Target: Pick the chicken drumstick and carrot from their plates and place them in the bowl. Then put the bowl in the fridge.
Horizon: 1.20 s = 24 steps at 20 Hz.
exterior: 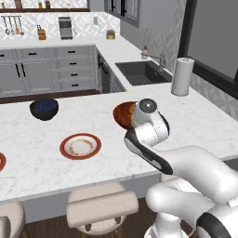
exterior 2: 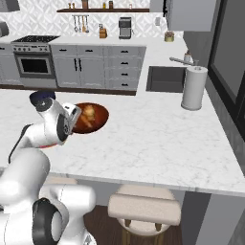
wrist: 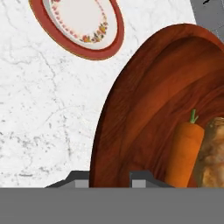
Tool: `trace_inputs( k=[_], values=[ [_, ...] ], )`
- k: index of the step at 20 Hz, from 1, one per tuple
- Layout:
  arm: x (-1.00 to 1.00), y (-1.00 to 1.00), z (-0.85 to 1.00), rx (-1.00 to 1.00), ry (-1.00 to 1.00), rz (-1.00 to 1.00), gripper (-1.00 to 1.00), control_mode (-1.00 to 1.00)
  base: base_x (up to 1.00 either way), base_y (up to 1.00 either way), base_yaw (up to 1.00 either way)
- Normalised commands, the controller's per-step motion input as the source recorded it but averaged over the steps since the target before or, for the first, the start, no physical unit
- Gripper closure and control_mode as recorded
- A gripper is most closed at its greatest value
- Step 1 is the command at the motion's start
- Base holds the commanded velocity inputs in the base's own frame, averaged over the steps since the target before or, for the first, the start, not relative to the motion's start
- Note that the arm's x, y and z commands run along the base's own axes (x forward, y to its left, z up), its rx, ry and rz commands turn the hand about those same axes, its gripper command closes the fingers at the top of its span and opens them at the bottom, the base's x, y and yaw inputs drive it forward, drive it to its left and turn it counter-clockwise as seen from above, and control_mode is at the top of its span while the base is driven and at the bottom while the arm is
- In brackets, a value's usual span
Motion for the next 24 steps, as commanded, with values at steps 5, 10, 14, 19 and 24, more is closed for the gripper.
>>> trace_inputs(
  k=[5, 10, 14, 19, 24],
  values=[
    [-0.11, -0.41, 0.69, 0.00, 0.01, 0.52, 1.00, -1.00, 0.00, 0.00, 0.00],
    [-0.32, -0.14, 0.53, -0.10, 0.00, 0.38, 1.00, -1.00, 0.00, 0.00, 0.00],
    [-0.52, 0.08, 0.27, -0.18, 0.04, 0.02, 1.00, -1.00, 0.00, 0.00, 0.00],
    [-0.94, -0.03, 0.00, 0.00, 0.02, -0.36, 1.00, -1.00, 0.00, 0.00, 0.00],
    [-0.70, 0.00, 0.00, -0.02, -0.03, -0.31, 1.00, -1.00, 0.00, 0.00, 0.00]
  ],
)
